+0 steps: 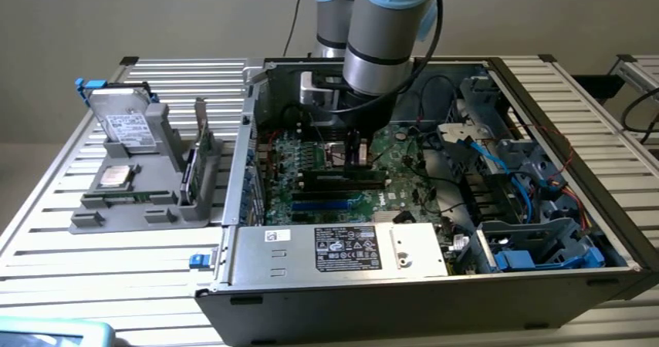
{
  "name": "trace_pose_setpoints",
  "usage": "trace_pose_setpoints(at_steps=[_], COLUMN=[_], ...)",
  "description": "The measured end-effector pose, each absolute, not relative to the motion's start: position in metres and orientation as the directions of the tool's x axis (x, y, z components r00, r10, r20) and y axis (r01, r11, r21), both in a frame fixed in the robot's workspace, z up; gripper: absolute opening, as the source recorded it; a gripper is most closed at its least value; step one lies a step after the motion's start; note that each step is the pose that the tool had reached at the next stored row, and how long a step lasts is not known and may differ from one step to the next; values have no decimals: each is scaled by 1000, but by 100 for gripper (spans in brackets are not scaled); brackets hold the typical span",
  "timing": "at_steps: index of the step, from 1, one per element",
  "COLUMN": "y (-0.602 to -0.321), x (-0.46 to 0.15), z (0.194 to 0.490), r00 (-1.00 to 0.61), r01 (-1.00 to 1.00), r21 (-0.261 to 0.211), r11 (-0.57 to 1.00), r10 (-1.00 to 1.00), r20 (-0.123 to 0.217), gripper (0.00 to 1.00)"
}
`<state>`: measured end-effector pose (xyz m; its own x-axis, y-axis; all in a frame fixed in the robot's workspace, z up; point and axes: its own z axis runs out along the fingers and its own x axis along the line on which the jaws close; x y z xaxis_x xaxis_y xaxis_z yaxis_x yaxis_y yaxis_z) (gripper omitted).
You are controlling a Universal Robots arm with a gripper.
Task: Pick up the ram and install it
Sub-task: 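Insert the ram into the slot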
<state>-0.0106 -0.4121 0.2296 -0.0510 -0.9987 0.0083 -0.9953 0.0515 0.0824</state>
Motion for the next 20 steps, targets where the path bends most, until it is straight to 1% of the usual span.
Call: trace_pose_setpoints(at_steps=[20], y=[-413], x=[-7], z=[230], r00=[-53], r01=[-994], r21=[94], r11=[53], r10=[-999], r20=[9], gripper=[13])
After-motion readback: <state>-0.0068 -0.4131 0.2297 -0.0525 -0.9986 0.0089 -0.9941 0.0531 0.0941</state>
